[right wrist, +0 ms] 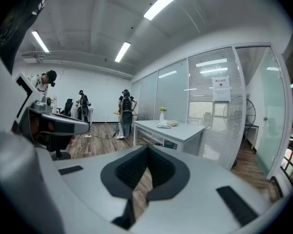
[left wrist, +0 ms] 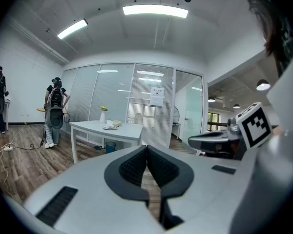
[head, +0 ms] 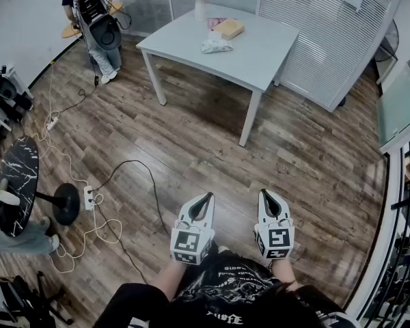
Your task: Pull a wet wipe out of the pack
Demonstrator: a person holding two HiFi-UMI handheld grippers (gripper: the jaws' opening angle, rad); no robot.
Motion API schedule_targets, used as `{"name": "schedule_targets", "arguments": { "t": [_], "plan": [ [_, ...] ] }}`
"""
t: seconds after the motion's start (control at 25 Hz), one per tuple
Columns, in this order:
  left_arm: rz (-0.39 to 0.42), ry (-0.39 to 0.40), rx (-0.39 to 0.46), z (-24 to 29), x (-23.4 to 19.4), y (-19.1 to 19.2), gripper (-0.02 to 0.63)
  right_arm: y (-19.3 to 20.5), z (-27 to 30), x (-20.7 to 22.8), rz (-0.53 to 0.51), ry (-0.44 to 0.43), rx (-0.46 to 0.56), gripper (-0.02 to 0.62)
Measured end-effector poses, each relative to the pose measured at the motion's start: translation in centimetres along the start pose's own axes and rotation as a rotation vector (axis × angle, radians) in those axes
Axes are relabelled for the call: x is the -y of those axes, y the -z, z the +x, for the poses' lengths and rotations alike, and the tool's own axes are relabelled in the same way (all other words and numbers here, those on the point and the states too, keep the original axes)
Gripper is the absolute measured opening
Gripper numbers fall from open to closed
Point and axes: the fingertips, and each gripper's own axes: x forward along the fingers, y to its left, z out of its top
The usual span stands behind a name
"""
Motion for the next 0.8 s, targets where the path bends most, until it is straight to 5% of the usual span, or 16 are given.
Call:
{"name": "schedule_targets", "arguments": {
  "t": [0.8],
  "plan": [
    [-0.019, 0.041, 0.022, 5.7, -9.3, -0.8, 0.008, -2.7, 9.1, -2.6, 0.019, 0.035, 0.048, -0.002]
  ]
}}
